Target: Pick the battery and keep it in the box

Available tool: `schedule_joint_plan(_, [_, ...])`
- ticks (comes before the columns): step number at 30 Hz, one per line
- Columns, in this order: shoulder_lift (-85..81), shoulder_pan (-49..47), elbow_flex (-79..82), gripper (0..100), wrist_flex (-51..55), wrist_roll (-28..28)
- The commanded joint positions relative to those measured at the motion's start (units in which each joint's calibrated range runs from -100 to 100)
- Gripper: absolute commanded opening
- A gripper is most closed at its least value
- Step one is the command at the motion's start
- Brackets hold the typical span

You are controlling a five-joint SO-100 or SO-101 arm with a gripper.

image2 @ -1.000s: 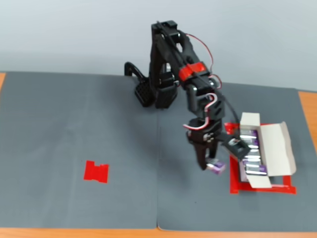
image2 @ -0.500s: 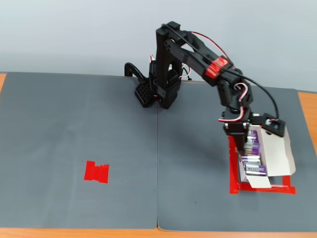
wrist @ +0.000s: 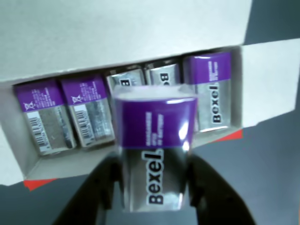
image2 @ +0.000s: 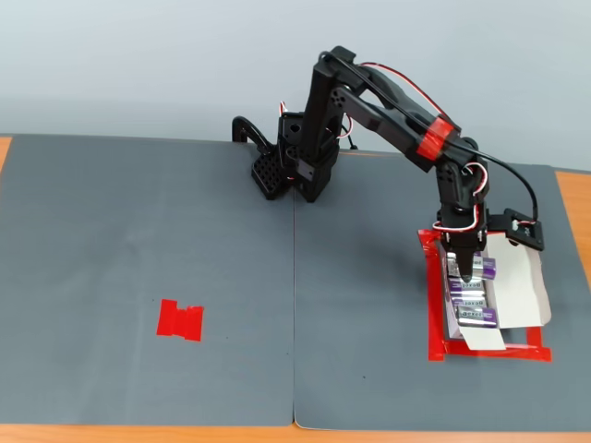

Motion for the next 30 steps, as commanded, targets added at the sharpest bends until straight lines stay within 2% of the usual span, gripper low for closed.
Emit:
schedule_joint_plan(1, [0.30,-0.66,-3.88,5,-0.73,-0.15])
schedule_joint_plan(26, [5.30,-1.18,-3.97,6,-4.99,-0.20])
schedule_joint_plan(30, [5.38,-0.95,-3.51,15,-5.60,-0.83])
